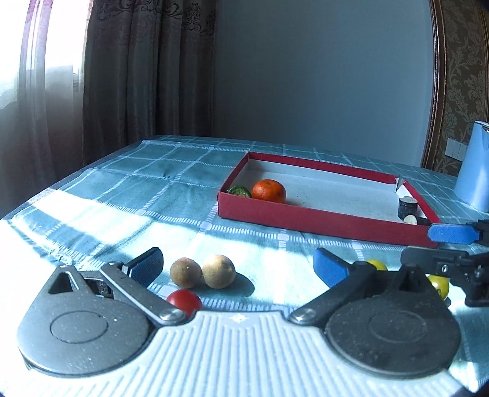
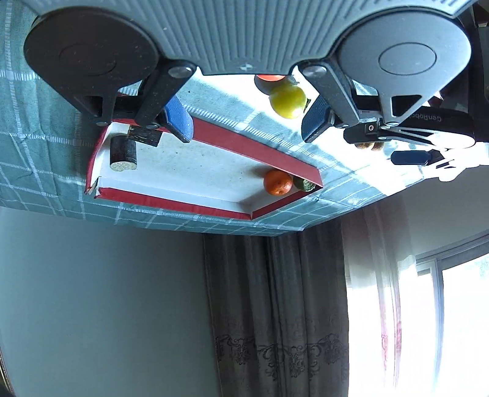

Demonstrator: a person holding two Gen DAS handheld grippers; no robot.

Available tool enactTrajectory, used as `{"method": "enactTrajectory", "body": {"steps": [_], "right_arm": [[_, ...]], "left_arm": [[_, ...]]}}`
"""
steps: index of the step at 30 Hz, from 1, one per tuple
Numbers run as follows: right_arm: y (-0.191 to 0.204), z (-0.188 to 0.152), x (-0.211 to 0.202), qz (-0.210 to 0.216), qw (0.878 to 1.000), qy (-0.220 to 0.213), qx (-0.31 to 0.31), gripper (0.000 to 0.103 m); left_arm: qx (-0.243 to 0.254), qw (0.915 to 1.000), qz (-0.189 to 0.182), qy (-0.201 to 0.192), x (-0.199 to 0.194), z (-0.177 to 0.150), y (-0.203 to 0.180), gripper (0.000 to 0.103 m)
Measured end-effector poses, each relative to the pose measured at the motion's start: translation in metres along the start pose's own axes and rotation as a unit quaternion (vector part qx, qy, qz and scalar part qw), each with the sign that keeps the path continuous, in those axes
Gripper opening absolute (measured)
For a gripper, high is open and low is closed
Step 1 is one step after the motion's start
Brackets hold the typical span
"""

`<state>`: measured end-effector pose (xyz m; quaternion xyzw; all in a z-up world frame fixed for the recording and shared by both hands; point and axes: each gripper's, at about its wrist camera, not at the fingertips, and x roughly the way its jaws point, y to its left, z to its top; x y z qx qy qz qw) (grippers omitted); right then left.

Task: Organize fruits
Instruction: 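Grasp the yellow-green tomato with the right tool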

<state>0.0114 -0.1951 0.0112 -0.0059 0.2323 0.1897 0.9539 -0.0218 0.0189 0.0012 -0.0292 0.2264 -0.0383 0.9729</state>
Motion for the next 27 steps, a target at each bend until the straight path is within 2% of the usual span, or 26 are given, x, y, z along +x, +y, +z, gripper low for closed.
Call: {"method": "enactTrajectory", "body": {"steps": [5, 12, 14, 15, 22, 27], "right_arm": [[0.024, -0.005, 0.02, 0.004, 0.999, 0.031, -0.029, 0.077], [0.02, -0.008, 0.036, 0.012, 0.997, 0.075, -0.014, 0.042], [0.019, -0.009, 0.036, 0.015, 0.997, 0.077, -0.01, 0.041], [0.019, -0.009, 0.038, 0.02, 0.996, 0.082, -0.01, 0.035], [0.019, -0.007, 0.033, 0.02, 0.998, 0.063, -0.007, 0.033], [0.006, 0.003, 0.012, -0.011, 1.0, 0.007, 0.007, 0.033]], "left_arm": [[-0.043, 0.9991, 0.0, -0.006, -0.002, 0.002, 0.016, 0.103], [-0.049, 0.9988, -0.004, -0.008, -0.004, 0.003, 0.019, 0.103], [-0.047, 0.9988, -0.005, -0.008, -0.004, 0.003, 0.018, 0.103], [-0.046, 0.9989, -0.005, -0.007, -0.004, 0.003, 0.018, 0.103], [-0.037, 0.9993, -0.008, -0.002, -0.002, 0.003, 0.014, 0.103], [-0.018, 0.9996, -0.021, 0.003, 0.0, 0.002, 0.008, 0.103]]}}
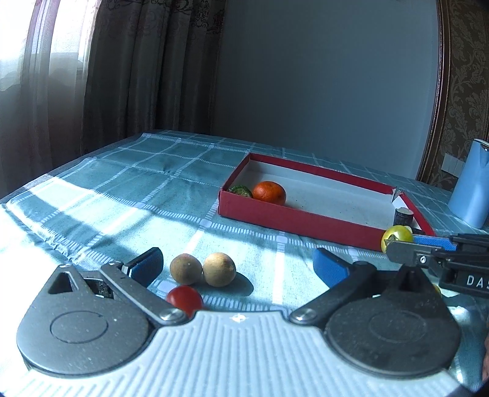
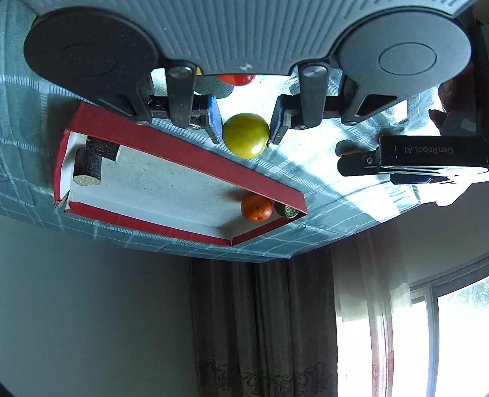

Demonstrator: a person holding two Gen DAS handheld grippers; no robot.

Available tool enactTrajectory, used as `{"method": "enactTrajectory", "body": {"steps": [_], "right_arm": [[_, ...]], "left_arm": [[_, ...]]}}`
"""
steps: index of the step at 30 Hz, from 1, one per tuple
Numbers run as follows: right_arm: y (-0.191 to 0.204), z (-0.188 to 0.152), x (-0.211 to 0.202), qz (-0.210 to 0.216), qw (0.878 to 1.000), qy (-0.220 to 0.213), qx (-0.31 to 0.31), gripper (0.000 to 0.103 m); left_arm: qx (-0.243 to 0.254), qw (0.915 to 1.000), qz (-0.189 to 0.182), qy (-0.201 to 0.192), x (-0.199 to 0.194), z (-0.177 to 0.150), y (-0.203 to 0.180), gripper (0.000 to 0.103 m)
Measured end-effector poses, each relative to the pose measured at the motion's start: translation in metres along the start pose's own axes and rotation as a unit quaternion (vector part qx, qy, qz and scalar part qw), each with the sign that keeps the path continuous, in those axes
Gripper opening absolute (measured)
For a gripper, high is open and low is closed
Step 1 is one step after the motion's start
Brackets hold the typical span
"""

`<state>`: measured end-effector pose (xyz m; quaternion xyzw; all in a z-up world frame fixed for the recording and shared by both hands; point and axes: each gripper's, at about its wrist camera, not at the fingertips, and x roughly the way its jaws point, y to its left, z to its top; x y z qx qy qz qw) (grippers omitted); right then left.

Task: Organize fruits
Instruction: 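Grasp the yellow-green tomato with the right tool, then carry the yellow-green tomato over the red box with the right tool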

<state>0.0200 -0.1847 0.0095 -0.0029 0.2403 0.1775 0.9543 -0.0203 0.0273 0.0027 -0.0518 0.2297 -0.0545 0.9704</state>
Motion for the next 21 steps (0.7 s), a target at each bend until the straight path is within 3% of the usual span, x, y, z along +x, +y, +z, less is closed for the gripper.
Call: {"method": "enactTrajectory", "body": {"steps": [5, 10, 21], "right_arm": [[-0.04, 0.017, -0.028, -0.052, 0.995, -0.071, 0.053, 0.033], [-0.077, 0.031, -0.035, -0.103, 0.987, -0.093, 0.079, 0.033], [-0.081, 0.031, 0.007, -0.129, 0.99, -0.04, 0.049, 0.033]], "left_arm": [[0.015, 0.9999, 0.003, 0.002, 0.001, -0.001, -0.005, 0.103], [0.017, 0.9998, 0.002, 0.01, 0.004, 0.0, -0.005, 0.103], [0.024, 0.9996, 0.007, 0.012, 0.005, 0.0, -0.007, 0.103]]}}
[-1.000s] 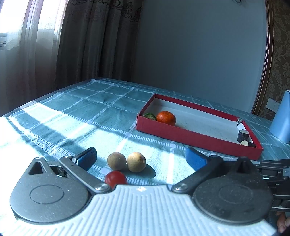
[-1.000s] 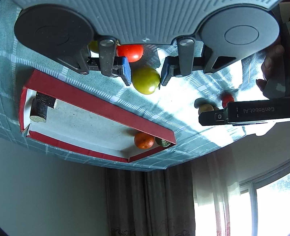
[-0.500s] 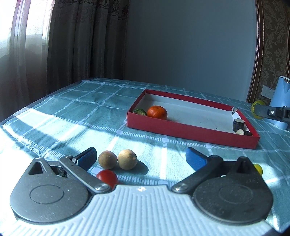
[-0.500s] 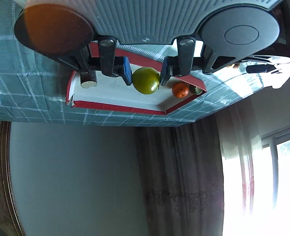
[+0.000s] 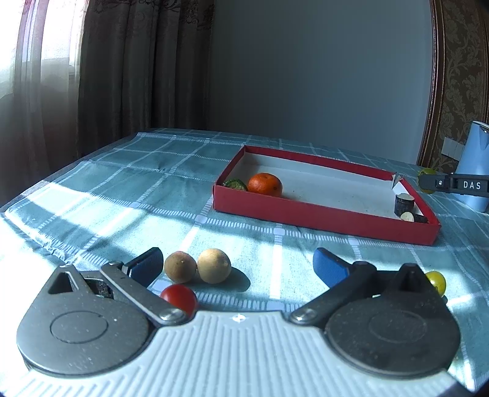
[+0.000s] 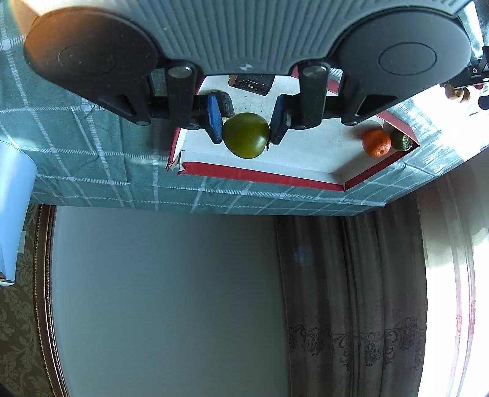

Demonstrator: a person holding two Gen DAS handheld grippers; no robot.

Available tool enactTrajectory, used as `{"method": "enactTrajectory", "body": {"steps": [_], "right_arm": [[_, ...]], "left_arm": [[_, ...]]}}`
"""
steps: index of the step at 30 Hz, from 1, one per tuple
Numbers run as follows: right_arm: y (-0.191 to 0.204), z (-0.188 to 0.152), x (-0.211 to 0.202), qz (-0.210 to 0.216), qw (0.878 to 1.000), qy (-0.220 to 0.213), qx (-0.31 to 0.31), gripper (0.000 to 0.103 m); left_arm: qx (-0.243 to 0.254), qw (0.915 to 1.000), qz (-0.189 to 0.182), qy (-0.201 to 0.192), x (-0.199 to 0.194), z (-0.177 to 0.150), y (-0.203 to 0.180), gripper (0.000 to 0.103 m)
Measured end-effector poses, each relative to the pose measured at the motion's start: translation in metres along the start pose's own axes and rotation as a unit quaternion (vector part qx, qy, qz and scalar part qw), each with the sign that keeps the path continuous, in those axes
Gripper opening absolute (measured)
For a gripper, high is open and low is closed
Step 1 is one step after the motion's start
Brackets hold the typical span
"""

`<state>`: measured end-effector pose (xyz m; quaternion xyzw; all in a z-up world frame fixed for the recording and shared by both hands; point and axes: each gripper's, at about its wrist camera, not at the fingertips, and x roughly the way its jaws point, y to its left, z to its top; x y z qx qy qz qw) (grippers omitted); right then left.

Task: Organize fruits
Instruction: 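Carry the yellow-green tomato over the red box with the right tool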

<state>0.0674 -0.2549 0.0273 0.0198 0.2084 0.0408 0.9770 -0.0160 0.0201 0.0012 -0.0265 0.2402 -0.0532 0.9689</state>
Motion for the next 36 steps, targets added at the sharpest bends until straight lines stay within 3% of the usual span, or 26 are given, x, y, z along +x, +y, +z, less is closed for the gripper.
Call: {"method": "enactTrajectory", "body": {"steps": [9, 15, 24, 36], "right_arm": [[0.006, 0.017, 0.007, -0.001, 1.0, -0.004, -0.01, 0.033], [-0.008, 0.015, 0.008, 0.003, 0.999, -0.018, 0.031, 0.033], [-0.04, 0.036, -0.027, -0.014, 0.994, -0.086, 0.071, 0.033], [-0.003, 0.009, 0.016, 0.013, 1.0, 0.007, 0.0, 0.033]], "left_arm": [[0.001, 0.9997, 0.019, 0.013, 0.004, 0.0, -0.001, 0.103], [-0.005, 0.9997, 0.019, 0.011, 0.003, 0.0, 0.001, 0.103], [-0.005, 0.9997, 0.02, 0.013, 0.004, 0.0, 0.0, 0.103], [0.013, 0.999, 0.036, 0.024, 0.01, 0.0, -0.005, 0.103]]}}
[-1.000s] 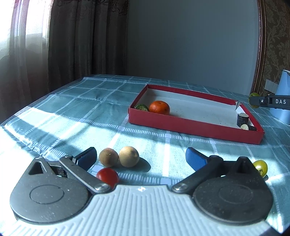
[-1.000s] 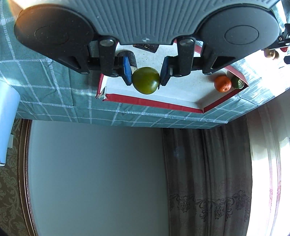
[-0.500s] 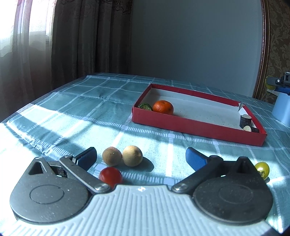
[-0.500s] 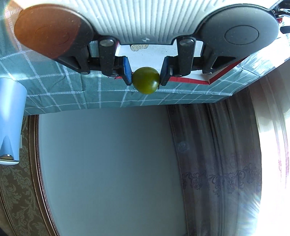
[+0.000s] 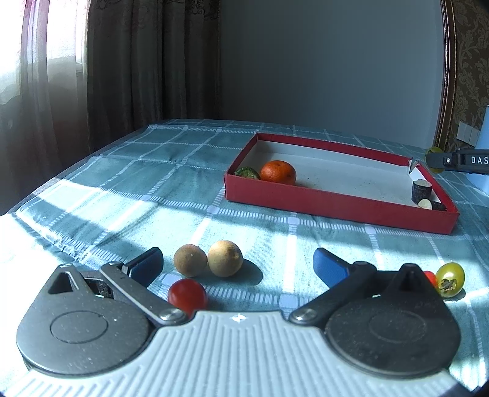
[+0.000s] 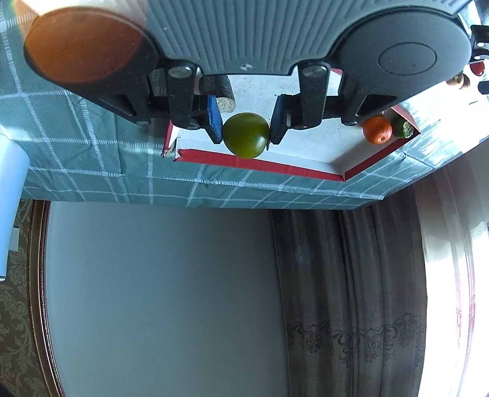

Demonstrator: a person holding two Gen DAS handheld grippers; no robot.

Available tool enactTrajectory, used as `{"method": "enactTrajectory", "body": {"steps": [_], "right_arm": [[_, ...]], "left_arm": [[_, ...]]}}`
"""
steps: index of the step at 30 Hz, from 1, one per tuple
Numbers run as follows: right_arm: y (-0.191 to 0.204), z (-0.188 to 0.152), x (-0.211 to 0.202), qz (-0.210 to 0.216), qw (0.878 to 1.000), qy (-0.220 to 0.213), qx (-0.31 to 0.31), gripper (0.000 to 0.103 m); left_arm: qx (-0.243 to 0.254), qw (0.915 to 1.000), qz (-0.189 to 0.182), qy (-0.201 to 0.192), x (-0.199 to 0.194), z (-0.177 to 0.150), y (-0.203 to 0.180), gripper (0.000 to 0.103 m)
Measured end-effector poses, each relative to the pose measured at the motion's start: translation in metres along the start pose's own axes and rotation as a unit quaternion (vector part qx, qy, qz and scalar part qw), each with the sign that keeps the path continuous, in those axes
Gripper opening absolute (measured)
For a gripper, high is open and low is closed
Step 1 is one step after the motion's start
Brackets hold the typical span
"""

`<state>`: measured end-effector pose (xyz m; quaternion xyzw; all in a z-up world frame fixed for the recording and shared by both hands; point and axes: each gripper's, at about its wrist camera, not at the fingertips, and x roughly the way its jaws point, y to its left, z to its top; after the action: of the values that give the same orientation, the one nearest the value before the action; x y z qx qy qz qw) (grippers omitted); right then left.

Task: Organize fruits
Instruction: 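Carry the yellow-green tomato over the red box with the right tool, then lower the yellow-green tomato into the box and open the right tool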

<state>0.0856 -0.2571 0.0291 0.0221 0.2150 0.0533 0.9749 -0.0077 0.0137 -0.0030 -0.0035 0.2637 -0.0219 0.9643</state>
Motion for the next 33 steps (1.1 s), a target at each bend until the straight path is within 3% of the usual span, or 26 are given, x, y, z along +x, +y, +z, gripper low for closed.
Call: {"method": "enactTrajectory", "body": {"steps": [21, 33], "right_arm": [[0.014, -0.024, 0.028, -0.026, 0.998, 0.051, -0.04, 0.033], [0.014, -0.025, 0.027, -0.026, 0.998, 0.048, -0.035, 0.033]], "left_arm": [[-0.008, 0.9999, 0.008, -0.006, -0.003, 0.0, 0.004, 0.103], [-0.009, 0.9998, 0.019, -0.007, -0.004, 0.0, 0.002, 0.103]]}}
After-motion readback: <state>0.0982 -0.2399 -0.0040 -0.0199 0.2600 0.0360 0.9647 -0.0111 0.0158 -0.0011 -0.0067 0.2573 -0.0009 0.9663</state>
